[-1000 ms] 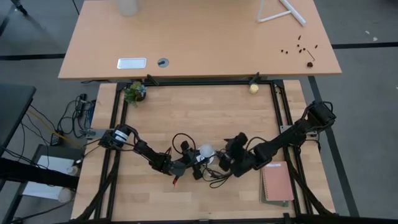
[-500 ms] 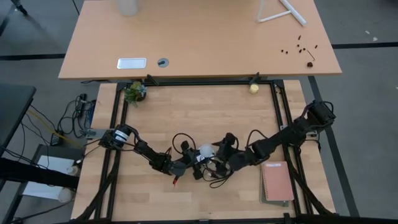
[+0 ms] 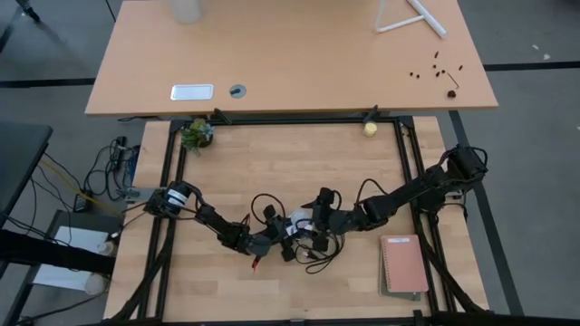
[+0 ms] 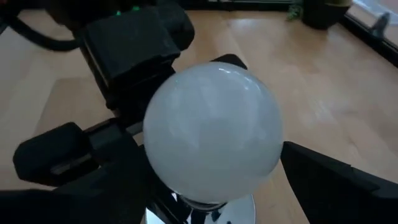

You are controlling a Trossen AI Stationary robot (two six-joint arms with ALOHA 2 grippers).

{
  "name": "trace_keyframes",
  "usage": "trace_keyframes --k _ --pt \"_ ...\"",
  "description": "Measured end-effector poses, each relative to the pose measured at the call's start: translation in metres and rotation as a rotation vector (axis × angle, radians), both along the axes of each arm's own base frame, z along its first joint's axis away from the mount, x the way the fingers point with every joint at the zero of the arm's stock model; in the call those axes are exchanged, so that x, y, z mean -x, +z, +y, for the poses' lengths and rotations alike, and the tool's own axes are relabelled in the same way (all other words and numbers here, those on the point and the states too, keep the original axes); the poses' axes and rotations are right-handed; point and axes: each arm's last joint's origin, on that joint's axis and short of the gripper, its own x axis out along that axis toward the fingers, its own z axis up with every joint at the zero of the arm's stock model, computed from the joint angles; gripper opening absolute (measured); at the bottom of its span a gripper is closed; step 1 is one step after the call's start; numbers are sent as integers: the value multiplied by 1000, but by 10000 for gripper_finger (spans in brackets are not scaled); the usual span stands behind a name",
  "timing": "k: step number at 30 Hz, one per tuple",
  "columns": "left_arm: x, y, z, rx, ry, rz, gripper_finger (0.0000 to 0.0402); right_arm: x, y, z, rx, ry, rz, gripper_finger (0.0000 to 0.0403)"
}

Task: Screw lightbulb
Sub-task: Remove the white lightbulb from the silver lamp

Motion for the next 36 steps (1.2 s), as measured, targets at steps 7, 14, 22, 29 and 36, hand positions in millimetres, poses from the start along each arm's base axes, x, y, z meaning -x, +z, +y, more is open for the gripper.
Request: trace_keyframes --k 7,14,22,29,36 --pt "0 0 2 -2 23 -3 188 3 -8 -14 19 -83 97 347" --pt "1 0 -1 -7 5 3 188 27 -27 -26 54 -406 258 347" --pt "0 -1 0 -8 13 5 188 15 -16 -1 -114 -192 166 347" --pt "0 0 0 -7 13 3 188 8 -4 11 -38 -45 50 346" --pt "0 -1 1 -9 25 1 188 4 -6 -7 -7 -115 73 346"
